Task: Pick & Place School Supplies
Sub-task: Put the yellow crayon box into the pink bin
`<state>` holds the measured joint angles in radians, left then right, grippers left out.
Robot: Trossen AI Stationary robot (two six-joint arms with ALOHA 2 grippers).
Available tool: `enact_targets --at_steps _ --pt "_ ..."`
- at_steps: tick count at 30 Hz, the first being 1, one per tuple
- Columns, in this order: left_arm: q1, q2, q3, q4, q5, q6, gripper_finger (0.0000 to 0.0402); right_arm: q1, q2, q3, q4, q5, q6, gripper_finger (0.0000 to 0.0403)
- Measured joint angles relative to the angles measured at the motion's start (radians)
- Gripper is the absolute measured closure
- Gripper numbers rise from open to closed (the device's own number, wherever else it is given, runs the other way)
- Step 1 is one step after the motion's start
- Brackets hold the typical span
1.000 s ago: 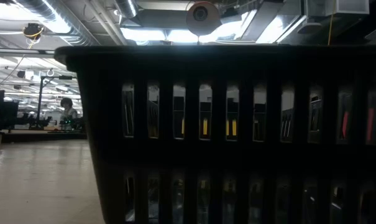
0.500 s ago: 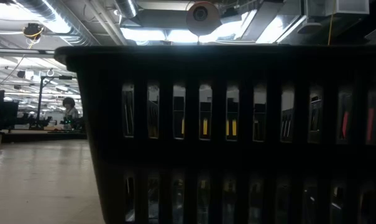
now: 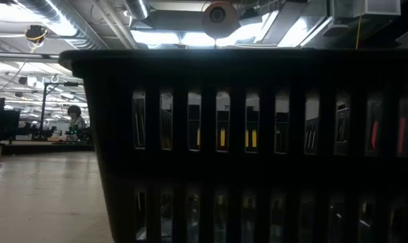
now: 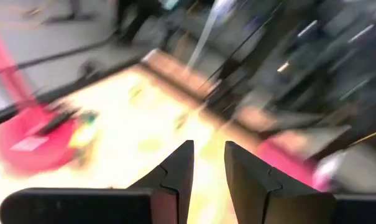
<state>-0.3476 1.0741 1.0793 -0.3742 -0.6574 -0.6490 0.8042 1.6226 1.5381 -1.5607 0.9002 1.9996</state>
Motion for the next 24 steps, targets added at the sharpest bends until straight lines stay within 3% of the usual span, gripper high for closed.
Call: enact_targets --at_steps 5,8,11,13,20,24 --pt "0.094 0.095 -0.001 -0.173 0.065 0.018 0.0294 -0.065 -0.088 -0.009 -0.001 0.024 -0.073 0.0296" --pt "0.158 0.161 -0.008 -0.162 0.053 0.108 0.0272 -0.081 -0.134 -0.009 0.0 0.045 -0.103 0.0295" --pt "0.197 0.226 -0.056 0.049 0.01 0.324 0.0253 -0.092 -0.167 -0.009 0.0 0.06 -0.129 0.0296" --pt "0.248 0.273 -0.091 0.179 0.082 0.406 0.0244 -0.1 -0.18 -0.009 -0.001 0.061 -0.15 0.0295" --pt "0.438 0.415 -0.205 0.367 0.225 0.419 0.0233 -0.105 -0.183 -0.009 0.001 0.057 -0.164 0.0295" --pt "0.541 0.489 -0.213 0.457 0.371 0.433 0.0233 -0.105 -0.183 -0.009 -0.002 0.054 -0.16 0.0295"
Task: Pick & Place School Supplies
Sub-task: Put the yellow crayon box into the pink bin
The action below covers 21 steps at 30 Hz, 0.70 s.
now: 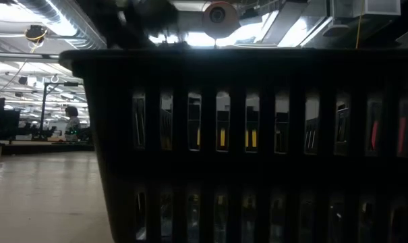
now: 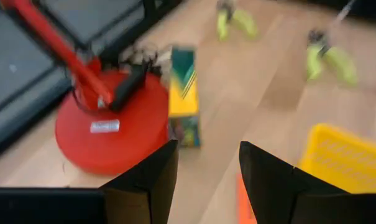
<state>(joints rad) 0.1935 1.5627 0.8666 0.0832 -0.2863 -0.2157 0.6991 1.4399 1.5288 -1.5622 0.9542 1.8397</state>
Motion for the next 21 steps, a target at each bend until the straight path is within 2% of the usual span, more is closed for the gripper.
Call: enact_targets --at_steps 6,15,21 --pt "0.103 0.12 -0.003 0.108 0.139 -0.033 0.0233 -0.01 0.0 0.0 -0.009 -0.002 -0.001 0.0295" --pt "0.18 0.175 -0.002 0.154 0.215 -0.041 0.0234 -0.011 0.0 0.0 -0.009 -0.027 -0.015 0.0295" --pt "0.206 0.226 -0.002 0.2 0.313 -0.043 0.0259 -0.011 0.0 0.0 -0.009 -0.028 -0.015 0.0295"
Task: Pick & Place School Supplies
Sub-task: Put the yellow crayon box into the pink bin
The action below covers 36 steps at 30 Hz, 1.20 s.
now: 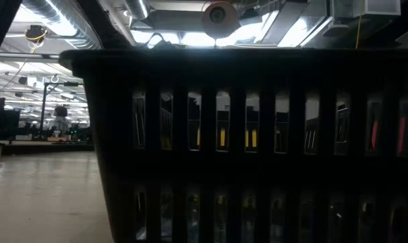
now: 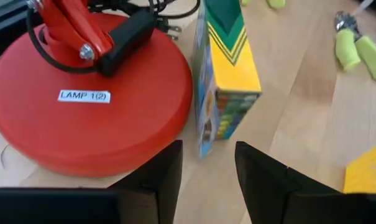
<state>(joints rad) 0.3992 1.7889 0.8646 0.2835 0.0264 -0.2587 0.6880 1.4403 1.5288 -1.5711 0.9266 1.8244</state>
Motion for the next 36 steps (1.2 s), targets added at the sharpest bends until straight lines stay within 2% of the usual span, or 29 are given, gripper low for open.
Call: enact_targets --at_steps 6,15,18,21,23,24,26,31,36 --pt "0.004 0.024 0.001 0.043 0.013 -0.008 0.0273 0.0 0.0 0.0 0.0 -0.001 0.005 0.0295" --pt "0.004 0.096 0.094 0.026 0.035 0.001 0.0277 0.0 0.0 0.0 0.0 -0.009 0.005 0.0295" --pt "0.009 0.11 0.124 -0.033 0.005 0.001 0.0299 0.0 0.0 0.0 0.0 -0.02 0.008 0.0295" --pt "0.021 0.11 0.138 -0.061 0.011 0.001 0.0347 0.001 0.0 0.0 0.0 -0.023 0.009 0.0295" --pt "0.029 0.11 0.138 -0.069 0.038 -0.001 0.0385 0.001 0.0 0.0 0.0 -0.022 0.008 0.0295" --pt "0.033 0.108 0.138 -0.077 0.05 -0.006 0.0392 0.001 0.0 0.0 0.0 -0.022 0.008 0.0295" --pt "0.036 0.105 0.138 -0.079 0.066 -0.004 0.0397 0.001 0.0 0.0 0.0 -0.022 0.004 0.0295" --pt "0.028 0.04 0.137 -0.11 0.19 0.03 0.0398 0.001 0.0 0.0 0.0 0.0 -0.007 0.0295" --pt "0.026 -0.107 0.138 -0.219 0.392 0.083 0.0399 0.001 0.0 0.0 0.009 0.024 -0.097 0.0295"
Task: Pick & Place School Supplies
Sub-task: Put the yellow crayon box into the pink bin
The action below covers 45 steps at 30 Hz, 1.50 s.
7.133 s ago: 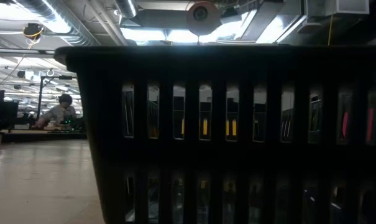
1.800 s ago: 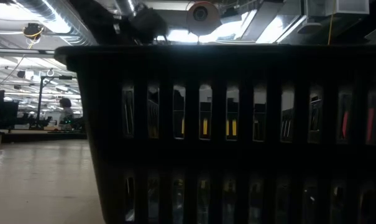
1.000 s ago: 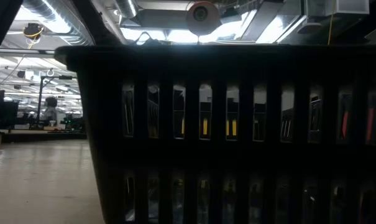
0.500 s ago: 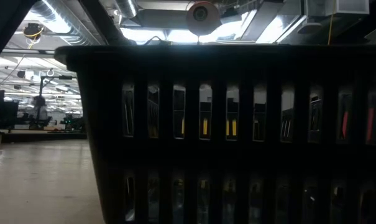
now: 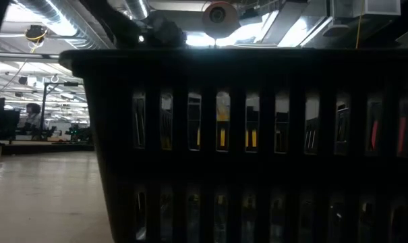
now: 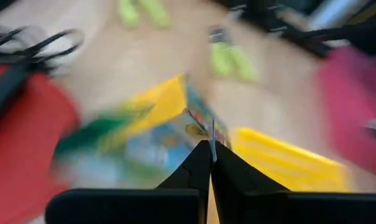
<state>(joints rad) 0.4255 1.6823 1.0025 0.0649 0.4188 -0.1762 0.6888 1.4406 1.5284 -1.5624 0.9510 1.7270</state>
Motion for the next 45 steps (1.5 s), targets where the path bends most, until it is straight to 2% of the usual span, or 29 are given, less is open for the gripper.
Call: enact_targets --at_steps 5,8,12,14,20,23,30,34,39,45 --pt "-0.013 -0.15 0.073 -0.248 0.179 0.036 0.0399 0.0 -0.004 0.0 0.073 0.024 -0.205 0.0295" --pt "-0.034 -0.207 0.145 -0.397 0.288 0.05 0.0399 0.0 -0.026 0.0 0.219 0.026 -0.422 0.0295" --pt "-0.081 -0.251 0.243 -0.593 0.325 0.081 0.0399 -0.015 -0.081 0.0 0.46 -0.066 -0.735 0.0295" --pt "-0.114 -0.258 0.287 -0.685 0.324 0.098 0.0399 -0.045 -0.108 0.0 0.595 -0.156 -0.873 0.0295" --pt "-0.25 -0.258 0.382 -0.84 0.316 0.111 0.04 -0.182 -0.151 0.0 0.903 -0.601 -1.145 0.0295" --pt "-0.323 -0.259 0.403 -0.873 0.317 0.079 0.04 -0.257 -0.143 0.001 0.952 -0.786 -1.216 0.0295" --pt "-0.497 -0.259 0.482 -0.882 0.358 -0.073 0.04 -0.383 -0.064 0.0 0.953 -1.101 -1.431 0.0295" --pt "-0.582 -0.259 0.554 -0.877 0.315 -0.161 0.04 -0.41 -0.023 0.0 0.973 -1.128 -1.505 0.0277" --pt "-0.654 -0.239 0.647 -0.867 0.248 -0.235 0.04 -0.436 0.009 0.0 1.054 -1.153 -1.606 0.0224" --pt "-0.691 -0.191 0.723 -0.824 0.23 -0.294 0.04 -0.453 0.03 0.0 1.129 -1.189 -1.709 0.0167"
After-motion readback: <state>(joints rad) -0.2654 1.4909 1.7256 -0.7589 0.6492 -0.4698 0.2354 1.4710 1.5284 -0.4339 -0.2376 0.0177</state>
